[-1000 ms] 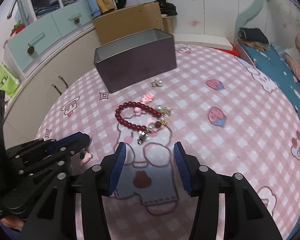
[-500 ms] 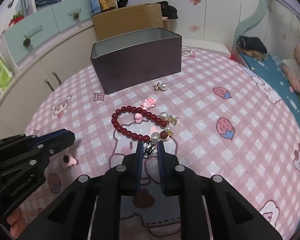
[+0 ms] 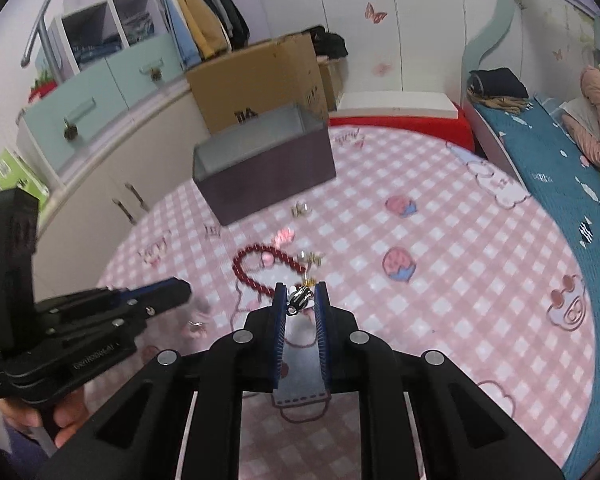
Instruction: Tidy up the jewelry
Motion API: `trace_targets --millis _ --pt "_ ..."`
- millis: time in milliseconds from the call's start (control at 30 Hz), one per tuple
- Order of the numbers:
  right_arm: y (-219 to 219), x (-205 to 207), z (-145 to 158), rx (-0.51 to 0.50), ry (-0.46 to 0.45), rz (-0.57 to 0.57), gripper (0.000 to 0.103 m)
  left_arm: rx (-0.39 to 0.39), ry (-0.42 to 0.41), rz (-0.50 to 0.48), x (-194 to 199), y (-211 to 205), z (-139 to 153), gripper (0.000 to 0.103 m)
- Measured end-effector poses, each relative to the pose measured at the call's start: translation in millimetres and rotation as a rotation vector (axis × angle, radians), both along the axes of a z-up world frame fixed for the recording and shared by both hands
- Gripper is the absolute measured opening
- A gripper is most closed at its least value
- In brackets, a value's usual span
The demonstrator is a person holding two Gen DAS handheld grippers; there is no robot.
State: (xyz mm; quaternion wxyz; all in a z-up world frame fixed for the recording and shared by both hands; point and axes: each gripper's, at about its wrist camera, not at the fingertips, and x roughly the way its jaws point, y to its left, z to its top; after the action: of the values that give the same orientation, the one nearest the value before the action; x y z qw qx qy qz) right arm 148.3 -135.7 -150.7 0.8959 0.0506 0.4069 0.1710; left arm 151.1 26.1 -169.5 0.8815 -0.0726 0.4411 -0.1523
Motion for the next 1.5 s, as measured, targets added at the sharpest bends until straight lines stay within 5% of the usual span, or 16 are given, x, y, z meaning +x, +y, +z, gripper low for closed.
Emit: trace_targets --millis 433,767,833,900,1067,1233,1300,1500 --pt "8.7 40.9 52.7 0.061 -0.090 0.025 0.014 -0.045 -0.140 -0.060 35.7 17.7 80.0 0.010" --pt "9.6 42.6 31.9 0.073 -0.031 0.040 0.014 0.034 0.009 -0.163 2.7 0.8 3.3 0.014" --pt "8.3 39.1 28.9 0.076 -0.020 0.041 0.014 0.054 0.038 -0.166 0.3 -4.9 -10.9 0.025" --pt "6.4 34.7 27.9 0.077 -0.019 0.041 0.014 0.080 0.023 -0.149 -2.5 -7.6 -16.5 0.057" --pt "2.9 27.5 26.8 0.087 -0.014 0.041 0.014 0.147 0.028 -0.141 1.0 -13.5 -26.3 0.056" --pt "0.5 24.6 26.5 0.094 -0.013 0.038 0.014 0.189 0.037 -0.148 1.8 -18.7 -35.4 0.040" --pt "0.2 24.5 26.5 0.095 -0.012 0.038 0.014 0.232 0.027 -0.130 2.6 -20.2 -36.2 0.013" --pt "0.7 24.9 25.4 0.095 -0.010 0.044 0.014 0.210 0.028 -0.100 13.5 -7.8 -31.0 0.010"
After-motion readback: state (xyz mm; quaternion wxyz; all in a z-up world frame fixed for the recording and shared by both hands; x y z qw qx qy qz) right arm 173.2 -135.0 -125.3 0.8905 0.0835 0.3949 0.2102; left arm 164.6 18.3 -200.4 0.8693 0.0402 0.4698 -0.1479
